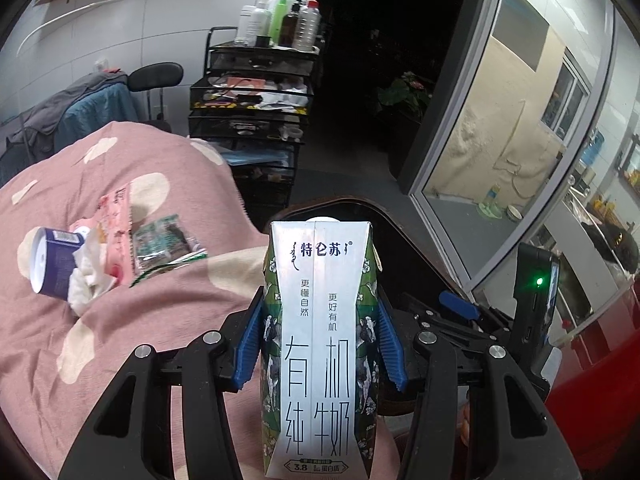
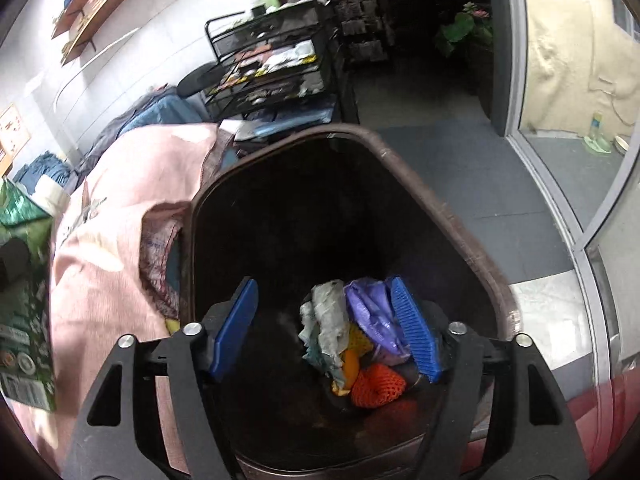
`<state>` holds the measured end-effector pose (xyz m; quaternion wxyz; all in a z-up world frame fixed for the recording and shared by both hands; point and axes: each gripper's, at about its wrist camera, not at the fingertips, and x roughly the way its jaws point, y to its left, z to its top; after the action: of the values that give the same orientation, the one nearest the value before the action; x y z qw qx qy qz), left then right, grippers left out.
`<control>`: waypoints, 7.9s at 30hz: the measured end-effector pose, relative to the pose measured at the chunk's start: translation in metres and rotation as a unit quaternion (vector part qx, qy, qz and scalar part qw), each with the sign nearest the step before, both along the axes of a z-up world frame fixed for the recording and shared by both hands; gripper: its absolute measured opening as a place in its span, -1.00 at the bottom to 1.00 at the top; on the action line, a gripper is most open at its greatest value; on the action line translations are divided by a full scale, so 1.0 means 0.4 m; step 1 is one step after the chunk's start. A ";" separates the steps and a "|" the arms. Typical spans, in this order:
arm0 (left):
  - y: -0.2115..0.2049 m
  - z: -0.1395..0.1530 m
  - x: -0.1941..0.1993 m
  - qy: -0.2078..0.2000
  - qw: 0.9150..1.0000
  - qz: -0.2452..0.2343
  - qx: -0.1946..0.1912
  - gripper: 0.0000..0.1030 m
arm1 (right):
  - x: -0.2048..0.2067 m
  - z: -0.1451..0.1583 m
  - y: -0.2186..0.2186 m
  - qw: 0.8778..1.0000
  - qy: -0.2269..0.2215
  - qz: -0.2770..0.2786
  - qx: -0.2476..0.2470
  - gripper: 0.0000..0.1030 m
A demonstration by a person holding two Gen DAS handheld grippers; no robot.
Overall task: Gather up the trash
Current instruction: 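Lower the green-and-white milk carton into the bin and open the left tool, then move both tools back over the bed toward the remaining trash, then grasp the purple-white container with left tool while right tool grasps clear snack packet, then carry the snack packet over the bin with right tool while left tool carries container, then open the right tool to drop the clear snack packet into the bin, then lower the purple-white container into the bin and open the left tool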
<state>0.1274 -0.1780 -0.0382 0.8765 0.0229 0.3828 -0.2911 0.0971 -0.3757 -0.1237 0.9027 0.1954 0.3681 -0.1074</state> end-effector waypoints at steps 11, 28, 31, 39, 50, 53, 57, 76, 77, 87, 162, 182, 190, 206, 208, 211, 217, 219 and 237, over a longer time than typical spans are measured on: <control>-0.146 -0.029 0.010 0.014 0.999 -0.042 0.030 -0.02 | -0.040 0.046 -0.075 0.998 -0.027 -0.055 -0.011 0.45; -0.299 -0.121 0.041 0.021 0.991 -0.067 0.111 -0.02 | -0.078 0.076 -0.144 0.992 -0.038 -0.115 -0.043 0.46; -0.309 -0.133 0.047 0.023 0.990 -0.071 0.118 -0.02 | -0.080 0.074 -0.149 0.991 -0.037 -0.120 -0.042 0.46; -0.304 -0.144 0.056 0.030 0.990 -0.070 0.117 0.23 | -0.086 0.073 -0.159 0.990 -0.035 -0.126 -0.046 0.49; -0.241 -0.092 0.034 -0.011 0.992 -0.042 0.116 0.77 | -0.089 0.083 -0.159 0.988 -0.043 -0.137 -0.058 0.71; -0.208 -0.066 0.019 -0.030 0.992 -0.029 0.118 0.80 | -0.089 0.086 -0.160 0.988 -0.045 -0.137 -0.054 0.72; -0.158 -0.027 -0.008 -0.060 0.992 -0.013 0.115 0.85 | -0.085 0.091 -0.145 0.989 -0.048 -0.129 -0.054 0.72; 0.139 0.041 -0.046 -0.107 0.982 0.109 0.107 0.89 | 0.004 0.124 0.088 0.997 -0.062 0.007 -0.047 0.76; 0.158 0.038 -0.040 -0.103 0.982 0.117 0.106 0.89 | 0.010 0.126 0.104 0.997 -0.063 0.018 -0.046 0.76; 0.354 -0.011 -0.006 -0.058 0.971 0.204 0.107 0.89 | 0.071 0.148 0.280 0.989 -0.067 0.130 -0.030 0.81; 0.480 0.083 0.052 -0.095 0.967 0.236 0.009 0.30 | 0.112 0.248 0.360 0.982 -0.078 0.171 -0.037 0.17; 0.295 0.101 -0.024 -0.117 0.982 0.150 -0.001 0.30 | 0.018 0.178 0.125 0.997 -0.045 0.051 -0.023 0.17; 0.234 0.088 -0.021 -0.114 0.986 0.120 0.006 0.30 | 0.043 0.090 0.051 1.000 0.006 0.015 -0.013 0.18; 0.156 0.067 -0.018 -0.104 0.991 0.083 0.020 0.30 | 0.052 -0.030 0.006 0.999 0.048 -0.003 0.014 0.58; 0.144 0.065 -0.019 -0.103 0.991 0.078 0.021 0.30 | 0.047 -0.028 0.005 0.999 0.044 -0.006 0.014 0.58; 0.127 0.060 -0.021 -0.100 0.992 0.070 0.024 0.30 | 0.029 -0.015 -0.001 0.999 0.031 -0.015 0.013 0.60; 0.077 0.056 -0.025 -0.101 0.993 0.048 0.029 0.30 | -0.005 0.032 -0.023 0.999 0.000 -0.046 0.007 0.63; 0.057 0.055 -0.029 -0.103 0.993 0.038 0.032 0.30 | -0.012 0.047 -0.032 0.998 -0.009 -0.056 0.006 0.63; -0.142 -0.012 0.000 -0.073 0.994 -0.035 0.075 0.30 | -0.075 0.098 -0.164 0.988 -0.035 -0.148 -0.001 0.68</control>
<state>0.1273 -0.2350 -0.0431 0.8869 0.1230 0.3379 -0.2901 0.0670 -0.4413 -0.0846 0.8893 0.2508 0.3031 -0.2331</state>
